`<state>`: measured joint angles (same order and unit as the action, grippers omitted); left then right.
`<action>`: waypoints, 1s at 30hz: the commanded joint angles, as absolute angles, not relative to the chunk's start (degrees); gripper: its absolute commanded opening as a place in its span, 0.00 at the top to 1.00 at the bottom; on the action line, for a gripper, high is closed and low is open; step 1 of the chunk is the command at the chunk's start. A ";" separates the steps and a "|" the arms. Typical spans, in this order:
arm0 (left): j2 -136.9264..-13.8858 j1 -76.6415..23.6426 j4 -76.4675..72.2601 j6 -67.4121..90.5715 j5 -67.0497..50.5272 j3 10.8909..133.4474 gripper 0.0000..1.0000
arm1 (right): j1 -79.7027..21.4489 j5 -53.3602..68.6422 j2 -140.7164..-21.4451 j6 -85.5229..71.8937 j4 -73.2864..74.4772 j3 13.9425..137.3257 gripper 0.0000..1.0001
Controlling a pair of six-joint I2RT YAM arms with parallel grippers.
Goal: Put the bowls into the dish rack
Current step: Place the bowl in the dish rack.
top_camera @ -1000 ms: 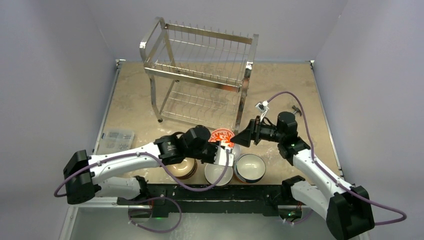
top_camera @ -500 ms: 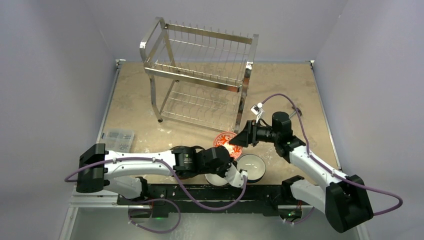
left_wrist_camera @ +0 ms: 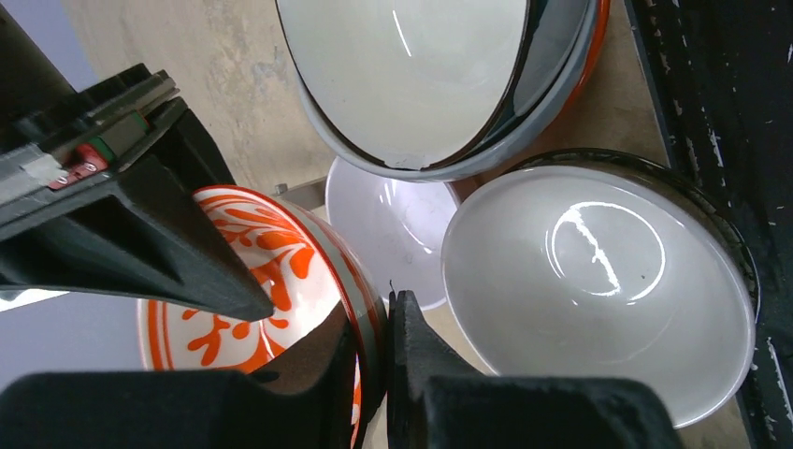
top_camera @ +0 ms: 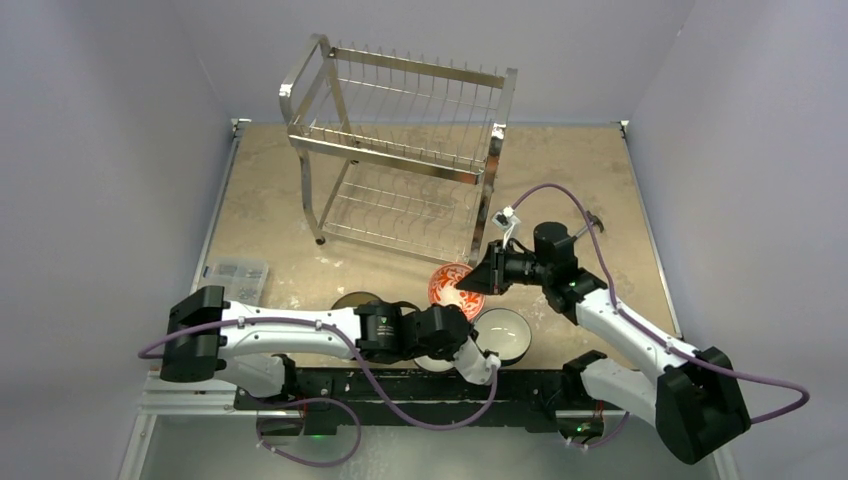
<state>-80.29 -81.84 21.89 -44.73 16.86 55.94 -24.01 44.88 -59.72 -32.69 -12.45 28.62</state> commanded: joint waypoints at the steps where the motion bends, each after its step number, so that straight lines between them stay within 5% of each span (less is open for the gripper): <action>1: -78.45 -82.22 16.31 -43.71 22.89 59.15 0.97 | -23.64 42.75 -59.77 -29.36 -9.15 31.33 1.00; 8: -74.60 -82.18 11.08 -42.76 22.68 54.74 0.73 | -23.69 41.23 -61.87 -27.66 -8.29 32.45 1.00; 10: -72.87 -82.25 8.86 -41.79 22.22 53.04 0.51 | -23.64 41.00 -62.17 -28.05 -8.75 32.55 1.00; 12: -70.86 -82.18 6.87 -41.19 20.68 51.40 0.19 | -23.64 39.93 -62.00 -28.22 -9.31 32.61 1.00; 13: -69.52 -82.18 5.21 -40.71 20.24 49.93 0.13 | -23.64 39.53 -61.74 -28.54 -9.62 32.63 1.00; 22: -59.77 -82.10 -15.97 -25.31 23.70 40.10 0.03 | -23.56 35.58 -59.61 -28.78 -10.54 31.98 1.00; 30: -57.43 -81.31 -17.32 5.28 47.05 38.73 0.01 | -23.38 32.86 -56.06 -29.02 -11.21 30.79 1.00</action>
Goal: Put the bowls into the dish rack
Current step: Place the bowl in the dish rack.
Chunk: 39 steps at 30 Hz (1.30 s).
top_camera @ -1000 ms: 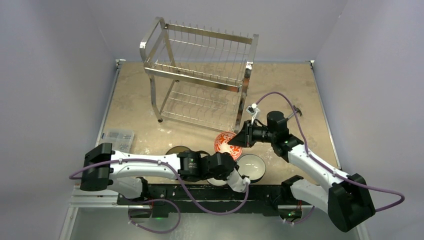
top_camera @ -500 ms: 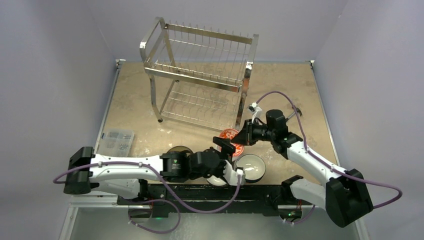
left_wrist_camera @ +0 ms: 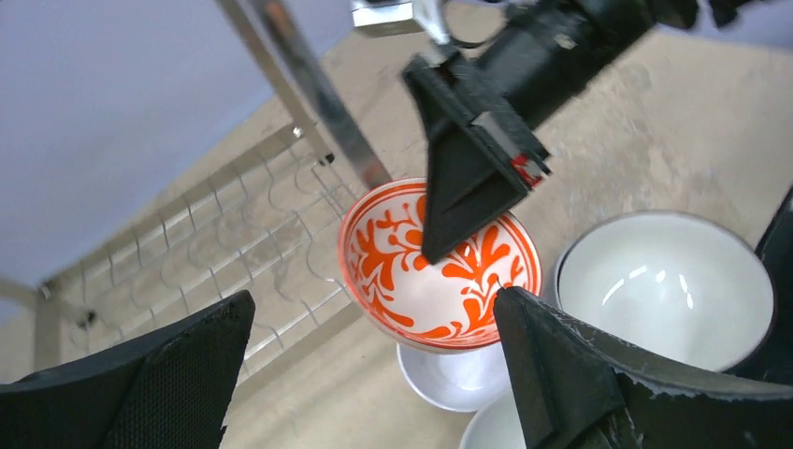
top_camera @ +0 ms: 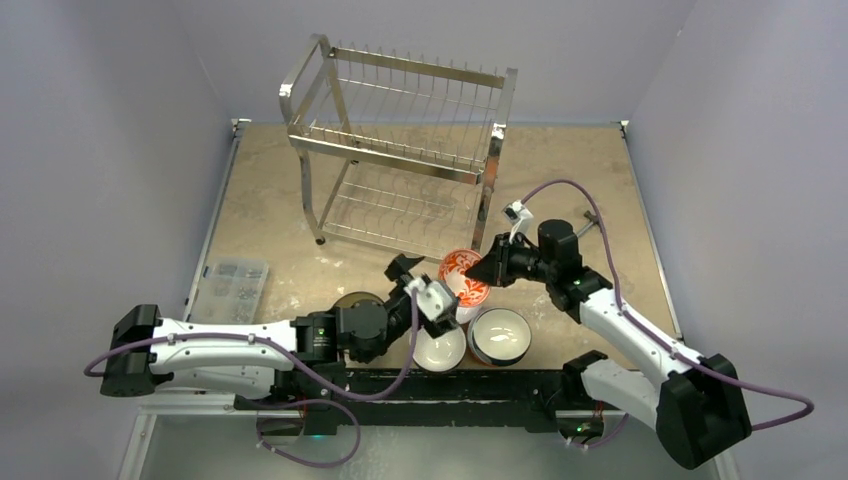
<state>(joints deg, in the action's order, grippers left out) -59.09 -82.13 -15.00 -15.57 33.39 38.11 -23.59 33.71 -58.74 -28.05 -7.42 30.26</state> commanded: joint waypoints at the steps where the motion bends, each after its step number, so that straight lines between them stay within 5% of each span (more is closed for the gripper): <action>1: -57.22 -80.77 -15.38 9.20 47.39 39.17 0.01 | -23.40 32.91 -55.67 -29.02 -11.50 30.61 1.00; 5: -56.22 -76.98 -6.26 24.76 45.93 41.29 0.01 | -23.36 33.49 -54.39 -29.13 -12.78 30.24 1.00; 14: -49.49 -63.29 -3.30 42.59 22.43 37.91 0.01 | -23.33 35.35 -53.12 -28.76 -14.97 29.29 1.00; 29: -54.06 -50.61 -30.47 54.18 -14.45 27.17 0.01 | -23.29 42.30 -50.93 -32.39 -22.79 27.24 1.00; 39: -60.56 -49.04 -44.59 61.32 -20.54 23.17 0.01 | -23.29 45.18 -49.75 -35.58 -26.91 26.66 1.00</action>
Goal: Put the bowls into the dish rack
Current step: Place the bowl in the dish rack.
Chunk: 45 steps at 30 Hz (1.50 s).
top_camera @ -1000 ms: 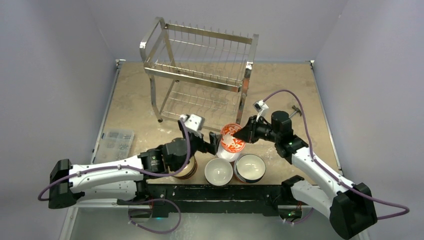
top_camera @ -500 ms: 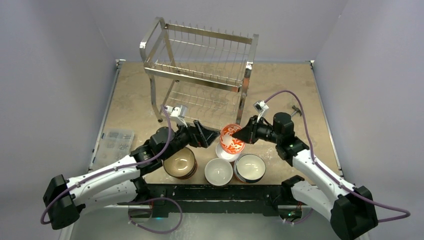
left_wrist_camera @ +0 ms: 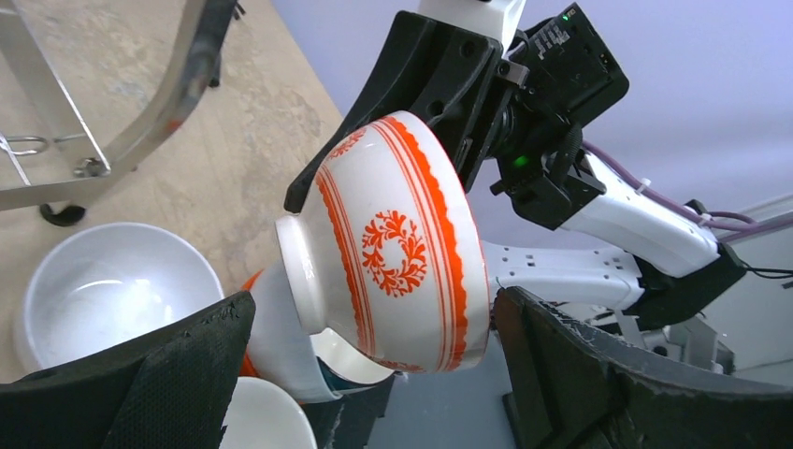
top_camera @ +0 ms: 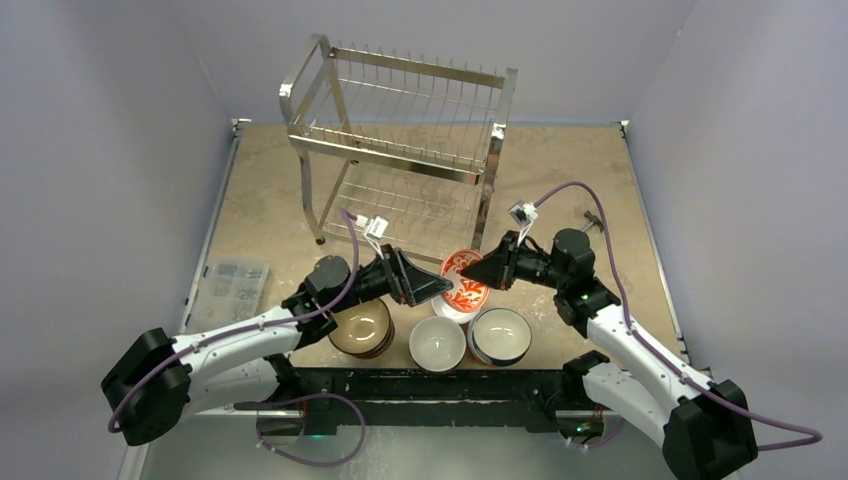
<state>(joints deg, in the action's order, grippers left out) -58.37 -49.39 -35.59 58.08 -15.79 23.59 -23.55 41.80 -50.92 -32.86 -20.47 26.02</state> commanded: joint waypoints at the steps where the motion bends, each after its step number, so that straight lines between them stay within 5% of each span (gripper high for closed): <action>1: -61.26 -48.99 -44.12 61.11 -20.90 23.58 0.01 | -23.29 45.55 -49.90 -35.78 -27.31 26.71 1.00; 9: -67.41 -49.03 -53.70 65.78 -23.58 23.04 0.02 | -23.30 45.96 -50.03 -36.76 -29.09 26.70 1.00; 18: -72.40 -49.08 -58.16 68.42 -26.16 24.79 0.18 | -23.37 45.45 -50.79 -36.10 -28.37 26.81 1.00; 29: -72.34 -49.09 -52.56 66.59 -25.56 26.02 0.82 | -23.31 44.20 -51.50 -35.27 -26.19 27.06 0.98; 33: -72.79 -49.11 -53.75 67.21 -25.75 26.10 0.99 | -23.30 44.28 -51.82 -35.24 -25.98 27.11 0.78; 45: -70.91 -47.91 -52.71 67.03 -22.40 24.23 1.00 | -23.29 40.26 -50.50 -33.80 -20.00 28.04 0.27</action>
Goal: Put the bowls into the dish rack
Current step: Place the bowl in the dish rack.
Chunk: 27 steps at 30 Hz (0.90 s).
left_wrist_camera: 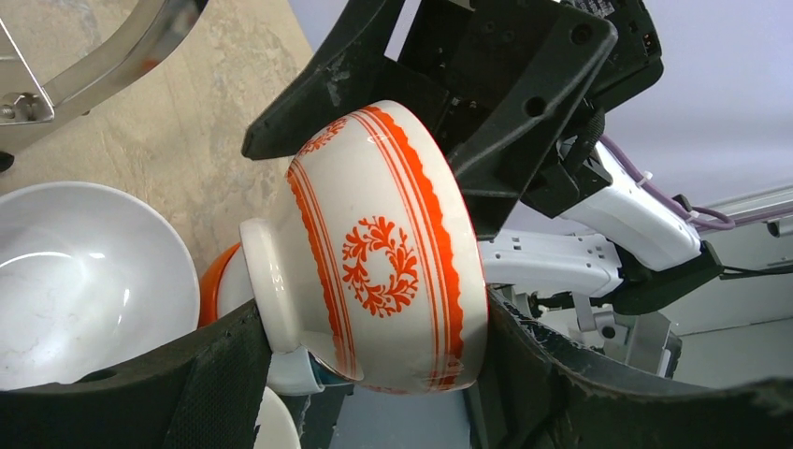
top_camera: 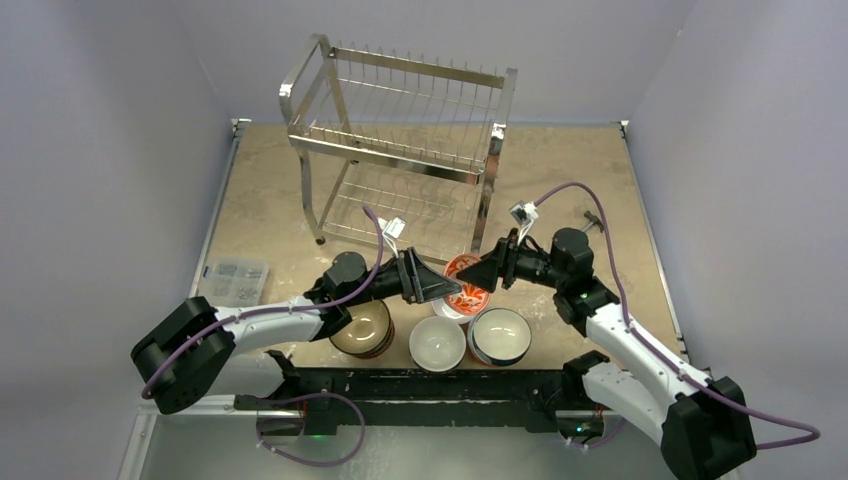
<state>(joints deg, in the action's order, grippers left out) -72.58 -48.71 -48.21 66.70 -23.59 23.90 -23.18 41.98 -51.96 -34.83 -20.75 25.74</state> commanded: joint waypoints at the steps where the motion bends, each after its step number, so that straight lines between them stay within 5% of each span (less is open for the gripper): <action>1: -70.86 -47.54 -52.81 67.32 -22.26 23.94 1.00 | -23.36 39.85 -50.37 -33.75 -19.63 27.98 0.23; 9: -70.53 -44.16 -55.25 69.78 -21.91 21.82 1.00 | -23.39 36.60 -49.24 -32.72 -16.66 28.61 0.02; 27: -73.12 -38.47 -52.12 60.73 -15.60 27.17 1.00 | -23.30 32.17 -45.75 -29.15 -8.52 31.07 0.01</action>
<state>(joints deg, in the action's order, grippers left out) -73.14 -39.31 -47.59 65.21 -18.63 22.59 -23.20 33.85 -47.46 -31.18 -10.46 27.88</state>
